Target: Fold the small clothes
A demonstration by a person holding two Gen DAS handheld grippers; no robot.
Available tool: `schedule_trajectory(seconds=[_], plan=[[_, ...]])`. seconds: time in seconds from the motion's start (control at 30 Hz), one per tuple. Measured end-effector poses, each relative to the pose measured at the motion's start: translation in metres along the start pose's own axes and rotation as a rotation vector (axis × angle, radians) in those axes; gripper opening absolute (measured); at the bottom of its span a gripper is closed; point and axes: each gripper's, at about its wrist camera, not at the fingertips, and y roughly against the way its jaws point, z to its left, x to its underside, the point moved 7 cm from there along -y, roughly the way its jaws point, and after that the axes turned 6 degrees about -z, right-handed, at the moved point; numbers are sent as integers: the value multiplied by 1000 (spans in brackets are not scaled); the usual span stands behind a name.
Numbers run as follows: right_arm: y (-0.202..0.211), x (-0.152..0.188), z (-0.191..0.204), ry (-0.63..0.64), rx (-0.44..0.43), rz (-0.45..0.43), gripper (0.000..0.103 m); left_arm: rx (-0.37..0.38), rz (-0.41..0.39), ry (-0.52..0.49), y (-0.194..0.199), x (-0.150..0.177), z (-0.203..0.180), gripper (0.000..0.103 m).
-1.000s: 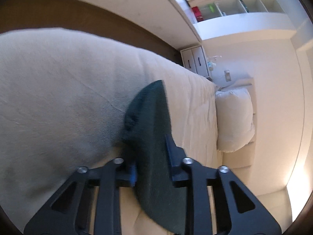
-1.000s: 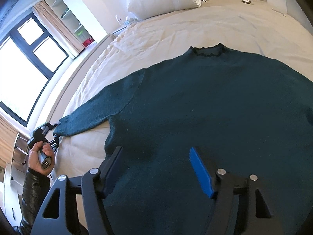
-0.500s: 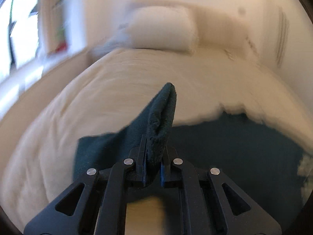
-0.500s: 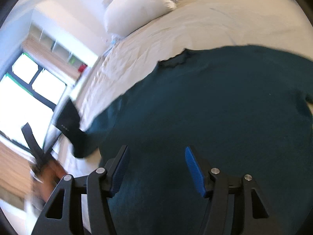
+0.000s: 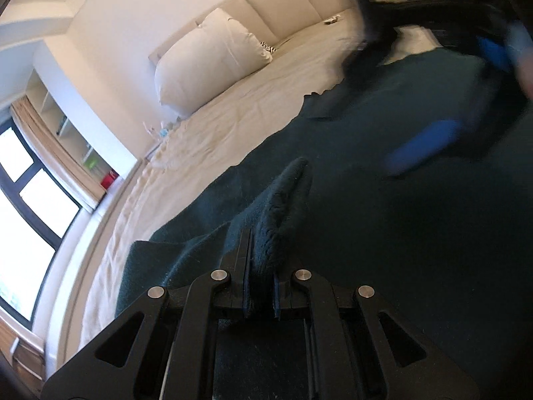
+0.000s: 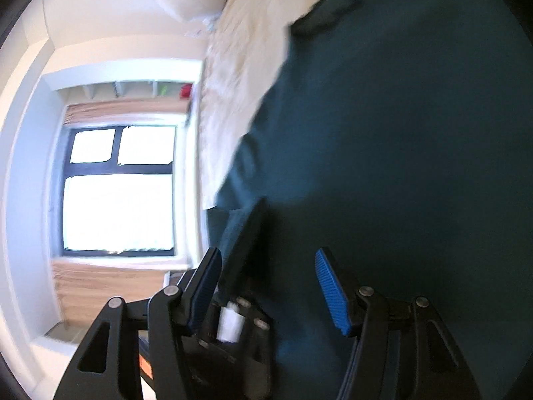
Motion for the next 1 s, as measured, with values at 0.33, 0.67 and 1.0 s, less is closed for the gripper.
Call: schedule_trajectory(seconds=[0.33,0.67,1.0], plan=[[-57,-3,10,115,119,159,20,38,15,9,27,-9,3,9],[35,-52,-3,165,233,-67,8,299,27,166,35,-6,32,10],[139,-92,-52,71,349,-236,8,322,97,626,-11,38,159,10]])
